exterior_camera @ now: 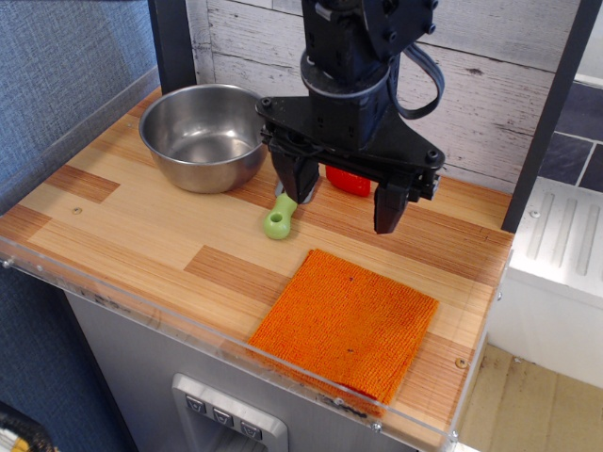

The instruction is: Place the napkin under the pot.

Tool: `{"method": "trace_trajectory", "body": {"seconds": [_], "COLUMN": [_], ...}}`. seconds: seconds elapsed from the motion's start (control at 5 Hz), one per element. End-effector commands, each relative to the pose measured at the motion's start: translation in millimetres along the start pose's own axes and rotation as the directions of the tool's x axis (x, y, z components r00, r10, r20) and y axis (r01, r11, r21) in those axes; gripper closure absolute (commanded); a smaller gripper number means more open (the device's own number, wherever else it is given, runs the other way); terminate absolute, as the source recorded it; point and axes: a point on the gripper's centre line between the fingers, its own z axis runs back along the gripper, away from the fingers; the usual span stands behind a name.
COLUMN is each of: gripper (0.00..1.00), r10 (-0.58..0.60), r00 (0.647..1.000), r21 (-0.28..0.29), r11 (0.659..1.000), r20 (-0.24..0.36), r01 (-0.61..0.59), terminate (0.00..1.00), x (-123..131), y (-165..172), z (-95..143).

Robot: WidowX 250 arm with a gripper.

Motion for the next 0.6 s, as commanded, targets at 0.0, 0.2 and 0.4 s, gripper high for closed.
{"method": "trace_trajectory", "body": {"seconds": [0.0,0.2,0.4], "gripper": [0.0,0.0,0.0], "r10": [0.0,-0.004,-0.014], "r00": [1.0,0.999,0.998], "r21": [0.0,-0.012,-0.013], "r11": [1.0,1.0,1.0], "r20": [0.0,-0.034,-0.066], "r01": [0.0,0.004,0.014], "terminate": [0.0,0.0,0.0], "x": [0.0,-6.5,-13.3], "y": [0.0,-5.6,-9.5], "z": [0.0,-14.9,-28.4]}}
